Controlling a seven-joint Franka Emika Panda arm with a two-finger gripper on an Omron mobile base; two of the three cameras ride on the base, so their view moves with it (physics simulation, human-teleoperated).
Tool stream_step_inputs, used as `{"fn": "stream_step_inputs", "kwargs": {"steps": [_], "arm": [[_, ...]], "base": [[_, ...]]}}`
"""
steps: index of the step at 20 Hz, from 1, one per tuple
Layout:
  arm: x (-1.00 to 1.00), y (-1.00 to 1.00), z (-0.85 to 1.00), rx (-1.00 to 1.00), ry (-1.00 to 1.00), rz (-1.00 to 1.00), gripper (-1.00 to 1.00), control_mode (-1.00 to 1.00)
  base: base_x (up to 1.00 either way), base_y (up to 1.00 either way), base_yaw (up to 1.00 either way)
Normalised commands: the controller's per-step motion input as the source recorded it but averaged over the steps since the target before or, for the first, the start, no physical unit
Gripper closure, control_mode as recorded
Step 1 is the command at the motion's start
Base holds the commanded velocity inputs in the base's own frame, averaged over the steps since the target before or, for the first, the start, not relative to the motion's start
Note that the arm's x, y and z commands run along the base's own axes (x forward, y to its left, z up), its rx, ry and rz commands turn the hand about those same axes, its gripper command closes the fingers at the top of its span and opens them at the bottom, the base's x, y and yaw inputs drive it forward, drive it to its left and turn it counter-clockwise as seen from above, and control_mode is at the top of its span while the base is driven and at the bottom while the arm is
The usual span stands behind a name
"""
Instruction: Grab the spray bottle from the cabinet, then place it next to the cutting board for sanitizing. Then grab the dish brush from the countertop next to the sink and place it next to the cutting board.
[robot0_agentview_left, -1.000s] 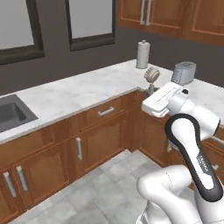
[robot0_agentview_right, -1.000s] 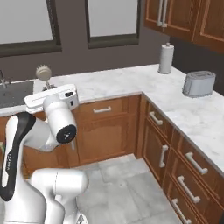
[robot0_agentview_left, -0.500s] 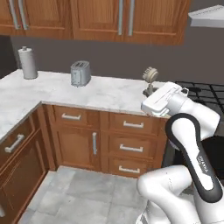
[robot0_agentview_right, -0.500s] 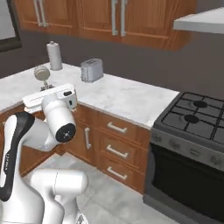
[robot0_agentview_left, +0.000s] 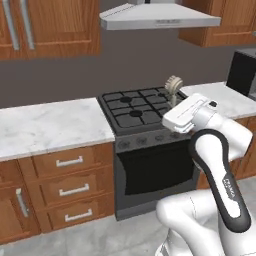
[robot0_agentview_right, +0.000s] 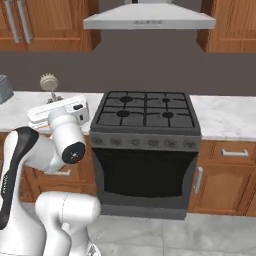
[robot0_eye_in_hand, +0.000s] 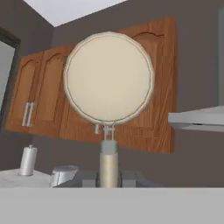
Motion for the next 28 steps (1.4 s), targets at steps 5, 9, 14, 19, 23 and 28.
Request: {"fn": "stream_step_inputs", "kwargs": {"steps": [5,9,14,19,23,28], "arm": [[0.0,0.0,0.0,0.0,0.0,0.0,1.0,1.0],[0.0,0.0,0.0,0.0,0.0,0.0,1.0,1.0],[0.0,0.0,0.0,0.0,0.0,0.0,1.0,1.0],[0.0,0.0,0.0,0.0,0.0,0.0,1.0,1.0],[0.0,0.0,0.0,0.0,0.0,0.0,1.0,1.0],[0.0,0.0,0.0,0.0,0.0,0.0,1.0,1.0]], "base": [[0.68,-1.0,-0.26],[0.54,-1.0,-0.09],[0.25,-1.0,-0.03],[0.16,-1.0,-0.01],[0.14,-1.0,-0.01],[0.28,-1.0,0.0]]}}
